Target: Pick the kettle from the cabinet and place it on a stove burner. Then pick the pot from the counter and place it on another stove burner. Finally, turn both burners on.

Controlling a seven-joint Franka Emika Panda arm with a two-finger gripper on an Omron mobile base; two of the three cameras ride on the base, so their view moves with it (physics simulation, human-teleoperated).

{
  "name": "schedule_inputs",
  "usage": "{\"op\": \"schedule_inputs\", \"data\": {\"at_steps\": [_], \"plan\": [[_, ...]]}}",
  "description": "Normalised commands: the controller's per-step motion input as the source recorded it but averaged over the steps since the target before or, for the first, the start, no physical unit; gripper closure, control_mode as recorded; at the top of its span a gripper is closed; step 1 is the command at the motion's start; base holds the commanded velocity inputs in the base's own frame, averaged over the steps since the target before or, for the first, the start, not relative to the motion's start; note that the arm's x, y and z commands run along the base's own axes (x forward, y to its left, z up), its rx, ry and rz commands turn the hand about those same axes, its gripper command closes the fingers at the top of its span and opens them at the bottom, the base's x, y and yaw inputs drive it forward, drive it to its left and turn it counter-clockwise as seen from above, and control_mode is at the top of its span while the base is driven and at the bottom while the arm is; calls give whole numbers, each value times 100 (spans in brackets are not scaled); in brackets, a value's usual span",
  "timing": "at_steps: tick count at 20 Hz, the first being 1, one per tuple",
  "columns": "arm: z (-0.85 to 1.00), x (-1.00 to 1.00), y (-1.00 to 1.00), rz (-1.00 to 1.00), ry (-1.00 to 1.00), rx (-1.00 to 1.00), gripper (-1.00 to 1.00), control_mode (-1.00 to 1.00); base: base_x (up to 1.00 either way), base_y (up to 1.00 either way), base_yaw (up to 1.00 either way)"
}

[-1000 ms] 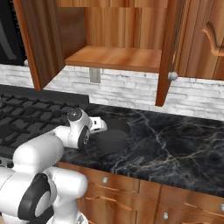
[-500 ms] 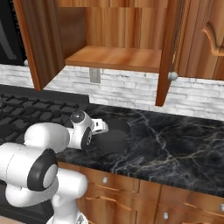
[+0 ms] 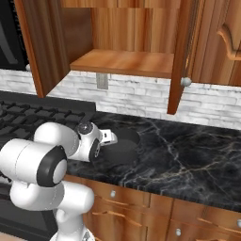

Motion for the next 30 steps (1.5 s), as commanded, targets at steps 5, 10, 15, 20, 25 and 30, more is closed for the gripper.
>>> {"op": "schedule_inputs", "data": {"at_steps": [5, 10, 15, 20, 25, 30], "plan": [[-14, 11, 0, 0, 0, 0, -100, -100, 0, 0, 0], [-15, 6, 0, 0, 0, 0, 100, -100, 0, 0, 0], [-7, 0, 0, 0, 0, 0, 100, -100, 0, 0, 0], [0, 0, 0, 0, 0, 1, 100, -100, 0, 0, 0], [13, -2, -10, -3, 0, 0, 100, -100, 0, 0, 0], [20, -9, -21, -5, 0, 0, 100, -100, 0, 0, 0]]}}
